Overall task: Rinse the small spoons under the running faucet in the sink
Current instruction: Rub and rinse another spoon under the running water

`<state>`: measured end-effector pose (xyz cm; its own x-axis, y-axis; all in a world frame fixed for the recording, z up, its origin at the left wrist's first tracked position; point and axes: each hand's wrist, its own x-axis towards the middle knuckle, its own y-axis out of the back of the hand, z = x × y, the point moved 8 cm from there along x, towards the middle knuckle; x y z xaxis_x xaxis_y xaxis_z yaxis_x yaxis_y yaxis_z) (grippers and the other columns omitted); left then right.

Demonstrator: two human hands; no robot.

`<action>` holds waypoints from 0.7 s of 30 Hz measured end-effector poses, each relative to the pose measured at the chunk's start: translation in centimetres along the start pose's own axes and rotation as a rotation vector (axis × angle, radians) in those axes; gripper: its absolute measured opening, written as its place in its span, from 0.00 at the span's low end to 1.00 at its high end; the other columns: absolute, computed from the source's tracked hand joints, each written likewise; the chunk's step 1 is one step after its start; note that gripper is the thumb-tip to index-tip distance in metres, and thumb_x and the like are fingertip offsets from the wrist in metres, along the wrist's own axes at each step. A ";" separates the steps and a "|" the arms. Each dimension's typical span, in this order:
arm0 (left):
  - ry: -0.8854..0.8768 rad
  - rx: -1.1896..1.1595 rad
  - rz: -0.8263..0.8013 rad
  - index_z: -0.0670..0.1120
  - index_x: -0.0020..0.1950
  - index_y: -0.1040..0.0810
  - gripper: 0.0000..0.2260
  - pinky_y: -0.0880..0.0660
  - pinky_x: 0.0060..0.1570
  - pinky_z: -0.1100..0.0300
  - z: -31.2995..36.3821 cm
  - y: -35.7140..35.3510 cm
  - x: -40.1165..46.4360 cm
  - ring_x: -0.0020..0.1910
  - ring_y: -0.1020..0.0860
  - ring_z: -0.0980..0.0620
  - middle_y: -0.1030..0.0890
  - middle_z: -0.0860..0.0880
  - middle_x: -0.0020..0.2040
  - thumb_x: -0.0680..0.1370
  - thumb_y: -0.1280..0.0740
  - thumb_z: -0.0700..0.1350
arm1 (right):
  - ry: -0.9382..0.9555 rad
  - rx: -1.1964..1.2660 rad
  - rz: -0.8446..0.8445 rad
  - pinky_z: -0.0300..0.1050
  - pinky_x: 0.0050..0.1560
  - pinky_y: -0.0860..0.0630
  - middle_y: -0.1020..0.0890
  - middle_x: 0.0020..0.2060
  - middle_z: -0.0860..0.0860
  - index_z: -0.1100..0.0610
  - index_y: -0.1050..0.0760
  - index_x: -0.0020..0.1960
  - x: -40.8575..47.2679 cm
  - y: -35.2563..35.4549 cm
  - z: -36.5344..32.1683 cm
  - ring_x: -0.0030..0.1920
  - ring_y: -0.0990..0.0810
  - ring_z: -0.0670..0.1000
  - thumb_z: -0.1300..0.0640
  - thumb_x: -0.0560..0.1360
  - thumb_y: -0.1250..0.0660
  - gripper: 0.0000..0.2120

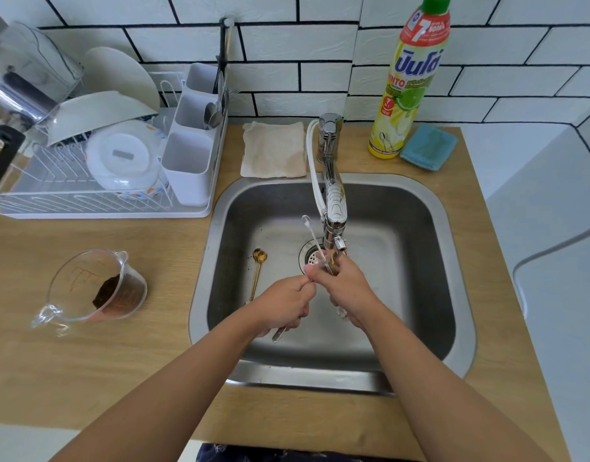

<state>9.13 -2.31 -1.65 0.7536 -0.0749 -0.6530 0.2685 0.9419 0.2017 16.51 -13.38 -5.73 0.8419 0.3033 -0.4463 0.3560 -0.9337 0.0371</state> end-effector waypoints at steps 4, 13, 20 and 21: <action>-0.080 0.178 0.078 0.46 0.42 0.26 0.15 0.34 0.21 0.66 0.2 0.3 0.2 0.20 0.31 0.58 0.25 0.50 0.32 0.84 0.38 0.54 | -0.115 0.075 0.108 0.39 0.27 0.38 0.10 0.44 0.50 0.54 0.17 0.46 0.8 1.6 0.6 0.21 0.35 0.42 0.51 0.83 0.35 0.12; -0.042 -0.067 -0.006 0.42 0.54 0.19 0.20 0.34 0.21 0.64 -0.7 0.7 -0.1 0.18 0.33 0.51 0.24 0.45 0.27 0.86 0.44 0.54 | -0.076 0.259 -0.079 0.37 0.23 0.38 0.25 0.32 0.46 0.52 0.18 0.51 -0.7 -0.2 1.7 0.25 0.37 0.43 0.51 0.73 0.23 0.09; -0.063 -0.007 -0.071 0.41 0.48 0.20 0.21 0.29 0.25 0.61 -0.7 -0.2 -0.6 0.20 0.31 0.51 0.22 0.46 0.27 0.85 0.44 0.55 | -0.069 0.182 0.177 0.30 0.24 0.35 0.13 0.35 0.49 0.55 0.18 0.46 0.2 2.4 0.7 0.22 0.28 0.39 0.51 0.82 0.34 0.11; -0.057 -0.026 -0.067 0.40 0.49 0.21 0.21 0.29 0.25 0.61 -0.8 -0.1 -0.5 0.20 0.31 0.51 0.23 0.46 0.27 0.85 0.44 0.55 | -0.046 0.143 0.124 0.30 0.24 0.35 0.15 0.33 0.45 0.55 0.18 0.46 0.1 2.1 0.6 0.23 0.29 0.39 0.51 0.82 0.32 0.10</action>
<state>8.27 -2.07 -1.87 0.7676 -0.1560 -0.6216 0.3046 0.9422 0.1397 17.09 -15.40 -6.18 0.8550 0.1781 -0.4870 0.1865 -0.9819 -0.0316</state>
